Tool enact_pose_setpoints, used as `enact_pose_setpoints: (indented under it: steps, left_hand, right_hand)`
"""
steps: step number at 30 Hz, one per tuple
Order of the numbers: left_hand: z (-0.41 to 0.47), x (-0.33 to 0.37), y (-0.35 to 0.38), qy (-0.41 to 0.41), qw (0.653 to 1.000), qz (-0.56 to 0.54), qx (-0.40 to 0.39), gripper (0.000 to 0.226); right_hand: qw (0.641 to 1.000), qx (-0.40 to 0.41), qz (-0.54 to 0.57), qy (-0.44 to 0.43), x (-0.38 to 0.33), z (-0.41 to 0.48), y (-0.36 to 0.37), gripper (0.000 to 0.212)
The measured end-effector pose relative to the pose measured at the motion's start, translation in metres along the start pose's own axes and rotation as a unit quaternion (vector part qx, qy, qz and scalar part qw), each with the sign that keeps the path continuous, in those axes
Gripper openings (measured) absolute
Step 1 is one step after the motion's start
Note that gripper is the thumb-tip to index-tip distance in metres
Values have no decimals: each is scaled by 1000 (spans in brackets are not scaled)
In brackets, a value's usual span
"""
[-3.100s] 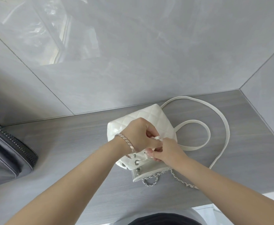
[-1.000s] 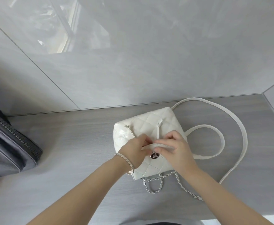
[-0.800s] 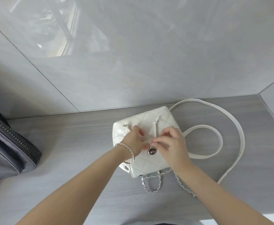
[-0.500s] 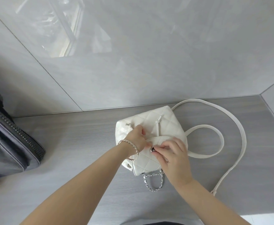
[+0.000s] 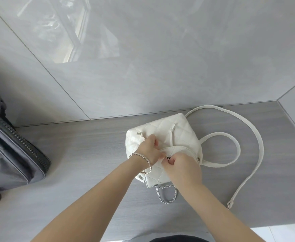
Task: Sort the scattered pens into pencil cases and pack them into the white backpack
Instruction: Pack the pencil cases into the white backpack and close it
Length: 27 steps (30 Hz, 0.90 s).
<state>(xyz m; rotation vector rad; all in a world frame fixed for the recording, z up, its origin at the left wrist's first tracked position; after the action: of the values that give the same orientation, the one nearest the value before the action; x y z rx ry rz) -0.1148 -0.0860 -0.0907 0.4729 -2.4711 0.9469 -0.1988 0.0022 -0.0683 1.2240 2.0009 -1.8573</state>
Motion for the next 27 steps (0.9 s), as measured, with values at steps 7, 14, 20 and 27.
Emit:
enact_pose_setpoints:
  steps: [7,14,20,27]
  left_hand:
    - [-3,2,-2,13,1000,7,14,42]
    - [-1,5,-2,34,999,5,21,42]
    - [-30,-13,-8,58,986,-124,96,27]
    - [-31,-102,-2,-109,939,-312,95,106]
  right_hand:
    - [994,24,-97,-47,-8,-7,-11,30]
    - [985,3,-155,-76,-19,-3,-7,30]
    - [990,69,106,-65,17,-12,-20,20]
    - [922,77,362,113,107,-29,10,51]
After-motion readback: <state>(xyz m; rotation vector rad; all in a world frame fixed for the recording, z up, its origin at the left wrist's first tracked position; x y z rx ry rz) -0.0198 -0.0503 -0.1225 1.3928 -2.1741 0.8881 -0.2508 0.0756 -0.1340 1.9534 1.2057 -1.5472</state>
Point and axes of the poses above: each hand's wrist, its own z-axis towards the middle knuckle, its own y-axis out of the palm, x = y × z, the point moved 10 cm from there along z, towards the middle knuckle, and after that the axes turned 13 degrees about -y, right-handed, at the moved point
